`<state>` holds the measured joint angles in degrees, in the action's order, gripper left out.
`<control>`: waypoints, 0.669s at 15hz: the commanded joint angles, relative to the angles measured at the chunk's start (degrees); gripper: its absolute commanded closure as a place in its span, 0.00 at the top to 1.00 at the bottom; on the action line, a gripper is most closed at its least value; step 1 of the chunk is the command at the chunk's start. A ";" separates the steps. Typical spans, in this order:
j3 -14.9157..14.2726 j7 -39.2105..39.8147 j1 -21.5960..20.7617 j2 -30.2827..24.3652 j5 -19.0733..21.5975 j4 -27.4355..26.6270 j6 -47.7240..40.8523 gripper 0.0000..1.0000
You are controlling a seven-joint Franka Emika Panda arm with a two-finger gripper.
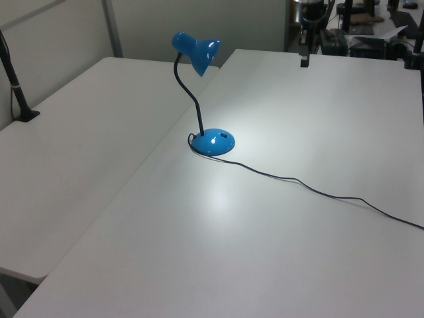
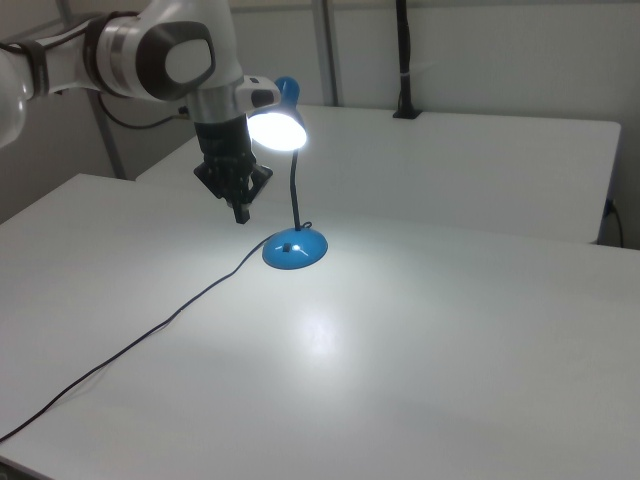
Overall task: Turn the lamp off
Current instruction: 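Lower the gripper down onto the switch on the blue lamp base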
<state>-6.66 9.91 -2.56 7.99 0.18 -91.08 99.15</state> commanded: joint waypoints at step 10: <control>0.25 -2.79 -4.11 14.32 6.33 -0.41 31.70 0.00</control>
<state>-5.90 8.58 -5.37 18.69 6.12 -91.51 124.98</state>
